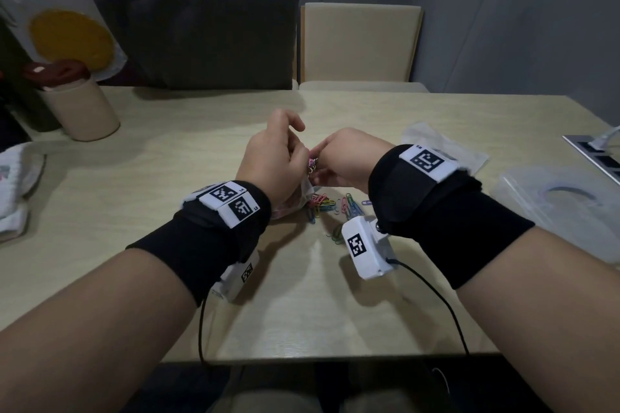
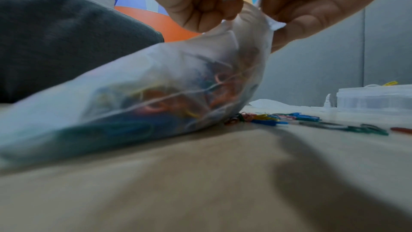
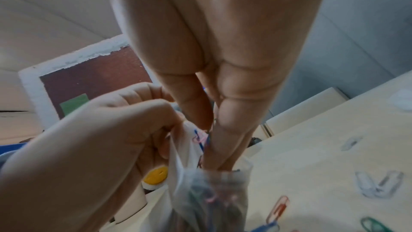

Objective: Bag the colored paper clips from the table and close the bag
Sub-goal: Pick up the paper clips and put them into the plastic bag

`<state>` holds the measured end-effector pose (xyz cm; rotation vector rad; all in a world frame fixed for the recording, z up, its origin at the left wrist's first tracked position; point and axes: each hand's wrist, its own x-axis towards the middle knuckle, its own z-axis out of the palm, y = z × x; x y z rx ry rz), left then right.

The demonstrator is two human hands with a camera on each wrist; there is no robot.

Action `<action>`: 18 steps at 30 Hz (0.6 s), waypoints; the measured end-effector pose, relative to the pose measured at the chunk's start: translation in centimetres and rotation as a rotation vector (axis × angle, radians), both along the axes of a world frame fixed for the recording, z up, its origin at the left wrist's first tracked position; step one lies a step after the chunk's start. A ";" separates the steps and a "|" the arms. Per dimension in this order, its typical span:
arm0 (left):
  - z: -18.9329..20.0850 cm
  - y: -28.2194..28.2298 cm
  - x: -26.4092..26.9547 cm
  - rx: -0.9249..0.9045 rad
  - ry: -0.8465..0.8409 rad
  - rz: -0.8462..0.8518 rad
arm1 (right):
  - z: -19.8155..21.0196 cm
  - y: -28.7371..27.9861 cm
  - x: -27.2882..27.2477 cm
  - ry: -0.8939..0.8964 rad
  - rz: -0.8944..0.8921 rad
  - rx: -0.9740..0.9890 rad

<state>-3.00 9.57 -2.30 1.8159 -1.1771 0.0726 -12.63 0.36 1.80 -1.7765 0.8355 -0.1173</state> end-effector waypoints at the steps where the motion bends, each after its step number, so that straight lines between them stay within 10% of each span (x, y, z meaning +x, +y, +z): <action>1: 0.0 0.1 0.1 0.000 -0.002 -0.004 | 0.3 0.0 0.0 0.034 0.029 -0.053; 8: 1.6 0.5 1.2 0.018 0.018 0.017 | 1.2 0.6 0.2 0.111 0.065 -0.545; 18: 3.0 0.9 1.4 -0.081 0.126 0.016 | 1.4 0.1 -0.3 0.244 0.023 -0.421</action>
